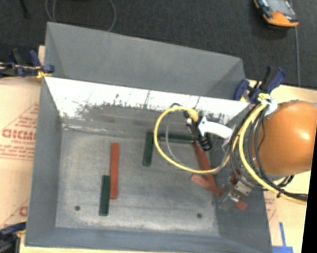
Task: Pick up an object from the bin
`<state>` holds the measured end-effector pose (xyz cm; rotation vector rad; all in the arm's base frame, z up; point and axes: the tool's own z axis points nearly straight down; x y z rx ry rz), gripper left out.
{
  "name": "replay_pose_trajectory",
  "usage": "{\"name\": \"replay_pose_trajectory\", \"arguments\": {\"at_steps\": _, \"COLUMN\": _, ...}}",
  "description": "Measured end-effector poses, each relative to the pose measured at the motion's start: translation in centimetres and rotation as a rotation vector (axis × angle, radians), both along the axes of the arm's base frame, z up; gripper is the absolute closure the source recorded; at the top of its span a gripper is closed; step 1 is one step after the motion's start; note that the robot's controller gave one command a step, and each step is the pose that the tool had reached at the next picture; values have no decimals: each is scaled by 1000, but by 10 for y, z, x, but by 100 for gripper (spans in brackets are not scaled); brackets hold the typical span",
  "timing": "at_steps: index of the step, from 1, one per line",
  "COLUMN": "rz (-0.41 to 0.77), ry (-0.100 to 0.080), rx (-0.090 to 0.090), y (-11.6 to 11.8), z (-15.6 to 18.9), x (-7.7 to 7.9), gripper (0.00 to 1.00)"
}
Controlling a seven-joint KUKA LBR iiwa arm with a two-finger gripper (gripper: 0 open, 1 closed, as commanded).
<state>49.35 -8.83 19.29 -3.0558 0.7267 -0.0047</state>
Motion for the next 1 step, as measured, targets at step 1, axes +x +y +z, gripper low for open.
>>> {"name": "replay_pose_trajectory", "arguments": {"at_steps": 1, "rz": -7, "ry": -1, "rx": -1, "y": 1, "z": 69, "x": -9, "gripper": 100}}
